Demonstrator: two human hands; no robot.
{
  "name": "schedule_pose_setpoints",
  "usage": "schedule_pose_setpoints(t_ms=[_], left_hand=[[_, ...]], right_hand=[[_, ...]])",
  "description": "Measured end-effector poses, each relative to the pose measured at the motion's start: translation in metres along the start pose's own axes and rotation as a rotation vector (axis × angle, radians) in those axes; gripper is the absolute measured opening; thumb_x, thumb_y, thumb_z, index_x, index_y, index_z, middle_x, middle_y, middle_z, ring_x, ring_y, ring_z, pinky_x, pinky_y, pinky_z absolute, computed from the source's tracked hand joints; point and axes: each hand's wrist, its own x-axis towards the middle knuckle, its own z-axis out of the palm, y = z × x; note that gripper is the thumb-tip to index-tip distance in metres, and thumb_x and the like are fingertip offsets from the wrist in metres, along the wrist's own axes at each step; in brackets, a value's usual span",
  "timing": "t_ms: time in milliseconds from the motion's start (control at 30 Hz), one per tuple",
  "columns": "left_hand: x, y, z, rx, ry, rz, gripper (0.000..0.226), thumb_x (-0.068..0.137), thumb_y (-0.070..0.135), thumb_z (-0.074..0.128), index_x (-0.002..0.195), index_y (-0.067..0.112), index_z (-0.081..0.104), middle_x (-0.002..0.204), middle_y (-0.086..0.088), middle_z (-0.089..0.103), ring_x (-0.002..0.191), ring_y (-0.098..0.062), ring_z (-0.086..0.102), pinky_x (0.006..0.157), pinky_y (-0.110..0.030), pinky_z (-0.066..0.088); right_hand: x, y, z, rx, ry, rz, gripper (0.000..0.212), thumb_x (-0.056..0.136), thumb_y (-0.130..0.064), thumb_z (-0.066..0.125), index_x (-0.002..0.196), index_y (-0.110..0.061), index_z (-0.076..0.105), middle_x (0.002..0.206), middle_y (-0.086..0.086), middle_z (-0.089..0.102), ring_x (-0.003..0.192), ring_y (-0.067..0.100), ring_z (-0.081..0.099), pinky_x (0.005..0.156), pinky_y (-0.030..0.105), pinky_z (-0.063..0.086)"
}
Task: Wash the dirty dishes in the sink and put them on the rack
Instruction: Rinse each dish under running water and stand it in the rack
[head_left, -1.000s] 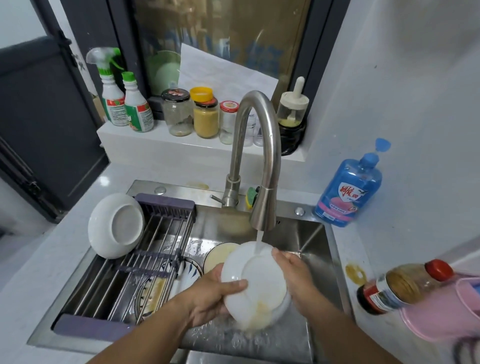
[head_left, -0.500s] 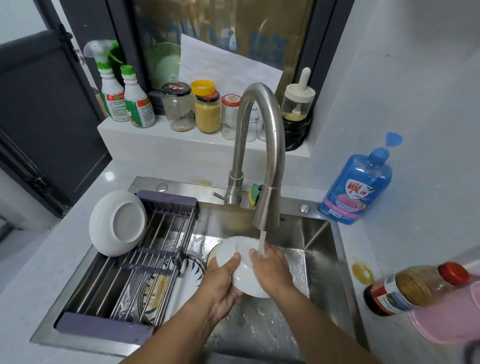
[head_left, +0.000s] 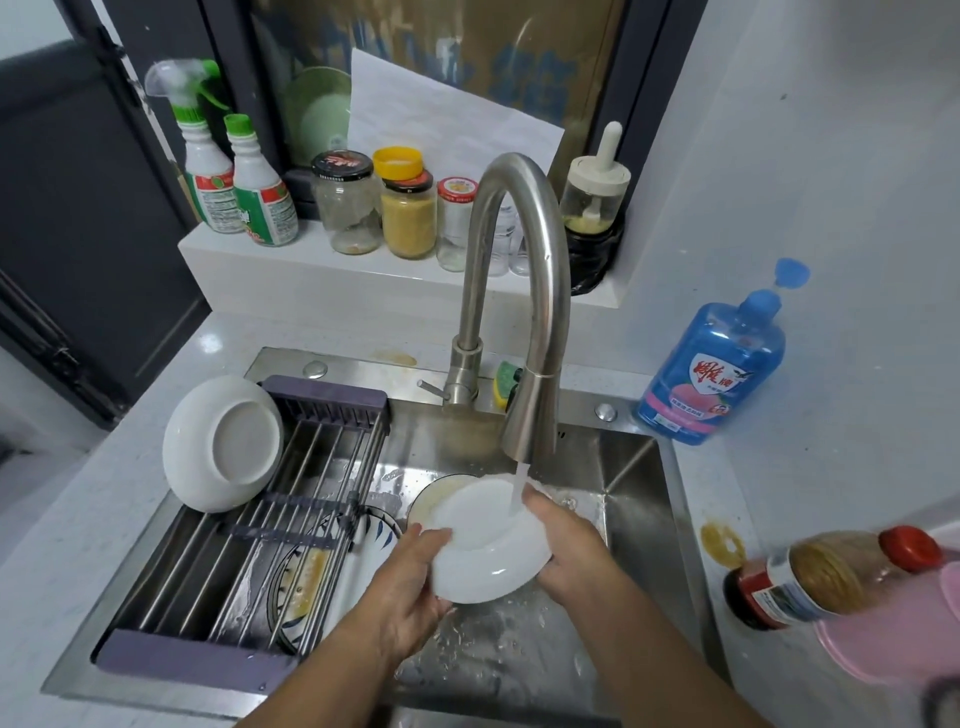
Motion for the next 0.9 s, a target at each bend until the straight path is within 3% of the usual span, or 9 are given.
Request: schedule_pose_setpoints(t_ms=[100, 200, 333, 467, 533, 633, 700, 800, 900], left_hand=[[0.007, -0.011, 0.011, 0.37, 0.085, 0.088, 0.073, 0.089, 0.045, 0.073, 0.15, 0.022, 0.04, 0.133, -0.01, 0.064, 0.112, -0.036, 0.067, 0.087, -0.053, 0.06], [0.0, -0.012, 0.034, 0.699, 0.155, 0.29, 0.087, 0.08, 0.075, 0.045, 0.153, 0.028, 0.037, 0.147, -0.004, 0.052, 0.129, -0.028, 0.054, 0.108, -0.05, 0.048], [-0.002, -0.01, 0.053, 1.059, 0.079, 0.494, 0.086, 0.085, 0.074, 0.005, 0.158, 0.036, 0.03, 0.163, 0.015, 0.029, 0.154, -0.01, 0.016, 0.127, -0.042, 0.013], [-0.003, 0.001, 0.064, 1.047, 0.02, 0.547, 0.073, 0.095, 0.069, 0.008, 0.159, 0.04, 0.024, 0.164, 0.02, 0.018, 0.154, -0.004, 0.009, 0.128, -0.043, 0.01], [0.021, 0.008, 0.061, 0.956, 0.019, 0.472, 0.062, 0.098, 0.071, 0.018, 0.152, 0.046, 0.035, 0.165, 0.014, 0.02, 0.152, -0.012, 0.021, 0.126, -0.048, 0.019], [0.074, 0.012, 0.039, 0.701, 0.023, 0.307, 0.073, 0.079, 0.09, 0.04, 0.125, 0.039, 0.064, 0.134, -0.011, 0.065, 0.12, -0.032, 0.065, 0.102, -0.059, 0.049], [0.033, 0.032, 0.059, 0.611, 0.015, 0.205, 0.069, 0.086, 0.078, 0.044, 0.11, 0.021, 0.075, 0.109, -0.017, 0.075, 0.095, -0.034, 0.074, 0.089, -0.05, 0.058], [0.003, 0.043, 0.069, 0.496, -0.018, 0.082, 0.06, 0.1, 0.06, 0.042, 0.095, 0.011, 0.076, 0.087, -0.016, 0.077, 0.07, -0.029, 0.072, 0.066, -0.031, 0.055], [0.003, 0.032, 0.057, 0.328, -0.038, 0.011, 0.054, 0.096, 0.06, 0.05, 0.098, 0.01, 0.071, 0.089, -0.011, 0.078, 0.072, -0.029, 0.073, 0.066, -0.035, 0.06]], right_hand=[[-0.013, 0.002, 0.016, -0.045, 0.099, -0.094, 0.027, 0.084, -0.014, 0.081, 0.106, -0.003, 0.07, 0.096, 0.019, 0.076, 0.09, 0.04, 0.073, 0.076, 0.052, 0.061], [-0.025, 0.005, 0.032, -0.042, 0.156, -0.166, 0.021, 0.087, -0.016, 0.079, 0.099, -0.004, 0.067, 0.092, 0.016, 0.074, 0.082, 0.034, 0.072, 0.07, 0.04, 0.06], [-0.03, 0.003, 0.044, -0.089, 0.19, -0.29, 0.011, 0.091, -0.016, 0.076, 0.093, -0.008, 0.068, 0.083, 0.007, 0.073, 0.074, 0.02, 0.071, 0.067, 0.027, 0.057], [-0.029, -0.006, 0.04, -0.235, 0.183, -0.379, 0.009, 0.09, -0.022, 0.076, 0.091, -0.014, 0.072, 0.083, 0.002, 0.075, 0.081, 0.021, 0.074, 0.071, 0.03, 0.057], [-0.034, -0.011, 0.034, -0.309, 0.132, -0.401, 0.008, 0.089, -0.022, 0.076, 0.092, -0.017, 0.071, 0.084, 0.001, 0.076, 0.081, 0.021, 0.073, 0.073, 0.034, 0.059], [-0.046, -0.014, 0.026, -0.444, 0.024, -0.43, 0.013, 0.084, -0.024, 0.079, 0.094, -0.02, 0.071, 0.085, 0.0, 0.077, 0.081, 0.022, 0.075, 0.08, 0.042, 0.061], [-0.053, -0.017, 0.019, -0.506, -0.059, -0.434, 0.016, 0.082, -0.023, 0.08, 0.096, -0.019, 0.072, 0.085, 0.001, 0.078, 0.081, 0.022, 0.075, 0.08, 0.042, 0.061], [-0.062, -0.03, 0.009, -0.382, -0.107, -0.39, 0.017, 0.087, -0.017, 0.078, 0.1, -0.011, 0.07, 0.094, 0.011, 0.078, 0.085, 0.028, 0.075, 0.076, 0.043, 0.059], [-0.059, -0.041, 0.0, -0.179, -0.078, -0.339, 0.018, 0.088, -0.018, 0.077, 0.1, -0.009, 0.069, 0.09, 0.011, 0.078, 0.077, 0.026, 0.074, 0.065, 0.037, 0.059]])
